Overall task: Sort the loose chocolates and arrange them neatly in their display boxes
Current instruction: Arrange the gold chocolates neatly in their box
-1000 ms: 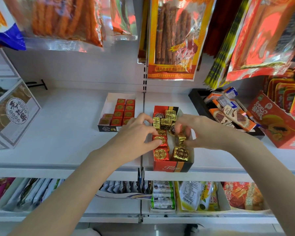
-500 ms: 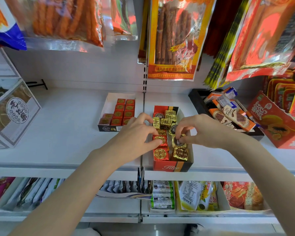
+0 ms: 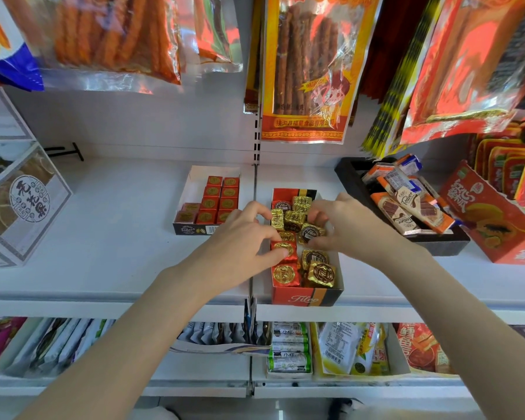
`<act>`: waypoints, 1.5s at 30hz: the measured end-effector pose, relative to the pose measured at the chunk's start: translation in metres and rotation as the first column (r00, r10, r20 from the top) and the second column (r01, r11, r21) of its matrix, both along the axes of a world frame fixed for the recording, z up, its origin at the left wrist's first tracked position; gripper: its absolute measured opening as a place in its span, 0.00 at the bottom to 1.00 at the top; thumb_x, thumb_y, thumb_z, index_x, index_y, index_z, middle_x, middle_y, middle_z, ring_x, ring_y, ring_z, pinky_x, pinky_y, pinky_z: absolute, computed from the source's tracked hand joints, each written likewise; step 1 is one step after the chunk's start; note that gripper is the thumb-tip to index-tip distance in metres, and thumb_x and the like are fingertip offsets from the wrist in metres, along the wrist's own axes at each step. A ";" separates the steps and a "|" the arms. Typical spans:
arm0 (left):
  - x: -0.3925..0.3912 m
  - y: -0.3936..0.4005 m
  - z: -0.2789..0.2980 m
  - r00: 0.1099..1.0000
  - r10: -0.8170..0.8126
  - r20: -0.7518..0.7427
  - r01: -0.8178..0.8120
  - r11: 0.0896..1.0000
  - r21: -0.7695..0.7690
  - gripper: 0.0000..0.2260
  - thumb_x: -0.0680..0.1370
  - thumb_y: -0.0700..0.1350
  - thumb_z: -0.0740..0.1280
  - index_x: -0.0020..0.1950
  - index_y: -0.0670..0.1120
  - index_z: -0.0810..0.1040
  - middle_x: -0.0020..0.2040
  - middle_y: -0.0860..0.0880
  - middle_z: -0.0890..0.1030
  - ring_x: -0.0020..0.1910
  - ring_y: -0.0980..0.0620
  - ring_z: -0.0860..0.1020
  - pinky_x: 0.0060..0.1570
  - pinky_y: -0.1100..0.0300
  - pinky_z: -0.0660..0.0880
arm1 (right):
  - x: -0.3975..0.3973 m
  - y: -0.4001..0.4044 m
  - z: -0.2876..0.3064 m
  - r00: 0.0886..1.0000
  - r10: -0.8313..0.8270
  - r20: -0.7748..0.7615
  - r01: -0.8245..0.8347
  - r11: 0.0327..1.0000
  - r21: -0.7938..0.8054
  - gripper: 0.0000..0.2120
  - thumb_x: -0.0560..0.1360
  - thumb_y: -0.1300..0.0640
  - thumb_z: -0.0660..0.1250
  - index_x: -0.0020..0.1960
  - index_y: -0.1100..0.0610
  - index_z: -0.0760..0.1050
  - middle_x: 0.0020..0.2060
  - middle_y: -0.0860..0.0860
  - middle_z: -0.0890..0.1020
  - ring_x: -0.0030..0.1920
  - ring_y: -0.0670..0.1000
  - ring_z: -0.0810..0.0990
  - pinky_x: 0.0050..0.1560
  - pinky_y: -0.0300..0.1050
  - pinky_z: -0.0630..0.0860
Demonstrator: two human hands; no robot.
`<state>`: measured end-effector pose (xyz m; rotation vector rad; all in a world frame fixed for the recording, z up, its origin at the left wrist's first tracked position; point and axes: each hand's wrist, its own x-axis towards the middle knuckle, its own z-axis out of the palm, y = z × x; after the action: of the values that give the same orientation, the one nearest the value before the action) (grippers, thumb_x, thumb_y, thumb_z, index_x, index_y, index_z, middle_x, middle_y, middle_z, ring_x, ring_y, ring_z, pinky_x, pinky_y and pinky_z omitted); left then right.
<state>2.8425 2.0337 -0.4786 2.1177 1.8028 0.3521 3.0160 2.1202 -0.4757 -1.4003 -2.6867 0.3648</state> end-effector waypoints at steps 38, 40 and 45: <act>0.003 -0.002 0.003 1.000 0.007 -0.015 -0.007 1.000 0.005 0.18 0.76 0.56 0.61 0.61 0.49 0.76 0.68 0.51 0.62 0.68 0.50 0.61 0.67 0.54 0.59 | 0.014 -0.013 0.015 0.980 0.196 -0.022 -0.196 0.951 -0.239 0.17 0.74 0.56 0.66 0.62 0.50 0.70 0.59 0.48 0.77 0.55 0.47 0.75 0.51 0.35 0.70; 0.003 -0.002 0.002 1.000 0.007 -0.009 -0.007 1.000 0.004 0.18 0.76 0.56 0.61 0.60 0.49 0.76 0.67 0.51 0.62 0.68 0.50 0.61 0.67 0.54 0.59 | 0.011 -0.012 0.016 0.976 0.214 -0.046 -0.218 0.941 -0.258 0.17 0.74 0.55 0.65 0.63 0.51 0.71 0.60 0.48 0.77 0.54 0.45 0.74 0.47 0.30 0.69; 0.002 -0.001 0.003 1.000 0.009 -0.014 -0.009 1.000 0.002 0.18 0.76 0.56 0.61 0.61 0.49 0.76 0.68 0.51 0.62 0.68 0.50 0.61 0.67 0.54 0.59 | 0.014 -0.013 0.023 0.963 0.242 -0.123 -0.270 0.901 -0.341 0.12 0.75 0.55 0.64 0.58 0.51 0.75 0.57 0.48 0.78 0.54 0.45 0.76 0.48 0.31 0.71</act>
<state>2.8449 2.0327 -0.4756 2.1187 1.8212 0.3421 3.0297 2.1076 -0.4523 -1.0650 -2.8446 0.9496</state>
